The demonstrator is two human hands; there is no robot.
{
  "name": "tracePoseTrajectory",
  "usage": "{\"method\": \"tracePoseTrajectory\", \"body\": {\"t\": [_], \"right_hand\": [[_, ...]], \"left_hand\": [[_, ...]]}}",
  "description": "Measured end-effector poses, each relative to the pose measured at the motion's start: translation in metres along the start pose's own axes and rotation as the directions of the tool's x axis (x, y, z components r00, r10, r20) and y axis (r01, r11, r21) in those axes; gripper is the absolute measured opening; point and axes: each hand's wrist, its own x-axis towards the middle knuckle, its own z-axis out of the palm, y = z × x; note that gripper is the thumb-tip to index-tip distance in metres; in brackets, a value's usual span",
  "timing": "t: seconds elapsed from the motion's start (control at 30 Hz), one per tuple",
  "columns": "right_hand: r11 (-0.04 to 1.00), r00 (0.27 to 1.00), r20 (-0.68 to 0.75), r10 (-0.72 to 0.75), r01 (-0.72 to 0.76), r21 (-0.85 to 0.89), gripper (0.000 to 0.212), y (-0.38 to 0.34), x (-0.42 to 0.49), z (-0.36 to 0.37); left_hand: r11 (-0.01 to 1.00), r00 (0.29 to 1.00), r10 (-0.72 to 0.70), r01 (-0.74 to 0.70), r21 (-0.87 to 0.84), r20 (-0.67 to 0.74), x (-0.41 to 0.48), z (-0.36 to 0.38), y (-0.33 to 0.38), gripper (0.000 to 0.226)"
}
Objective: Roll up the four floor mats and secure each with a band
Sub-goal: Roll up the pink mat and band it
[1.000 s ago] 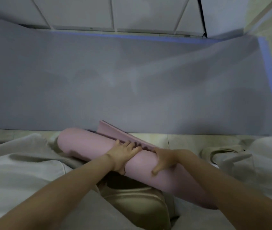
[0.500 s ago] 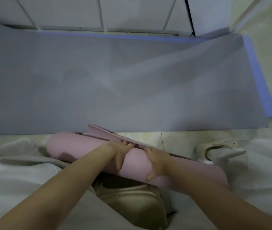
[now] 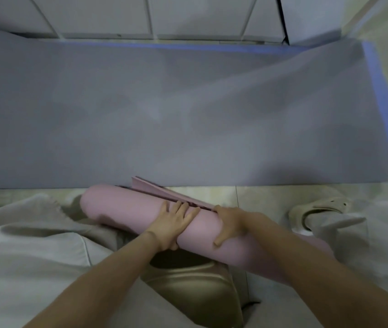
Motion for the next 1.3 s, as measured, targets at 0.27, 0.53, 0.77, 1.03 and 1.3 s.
{"method": "tracePoseTrajectory", "body": {"t": [0.27, 0.53, 0.77, 1.03, 1.3], "right_hand": [[0.995, 0.996, -0.021, -0.088, 0.087, -0.058, 0.103, -0.02, -0.019, -0.008], [0.974, 0.979, -0.16, -0.127, 0.093, -0.208, 0.112, -0.025, -0.022, 0.019], [0.988, 1.0, -0.008, -0.006, 0.004, -0.155, 0.106, -0.025, -0.007, 0.0], [0.955, 0.999, -0.037, 0.006, -0.017, -0.296, 0.108, -0.034, -0.014, 0.009], [0.922, 0.956, -0.279, -0.095, -0.021, -0.386, 0.107, -0.022, -0.02, 0.04]], "left_hand": [[0.992, 0.984, 0.103, -0.09, -0.09, 0.147, 0.006, -0.036, -0.031, 0.106], [0.96, 0.943, 0.177, -0.102, -0.262, 0.281, 0.025, -0.039, -0.042, 0.118], [0.998, 0.993, 0.021, -0.014, -0.059, 0.115, -0.002, -0.013, -0.015, 0.115], [0.996, 0.993, 0.02, -0.009, -0.091, 0.116, 0.015, -0.018, -0.017, 0.107], [0.999, 0.979, -0.013, 0.021, -0.037, 0.203, 0.024, -0.027, -0.013, 0.113]]}}
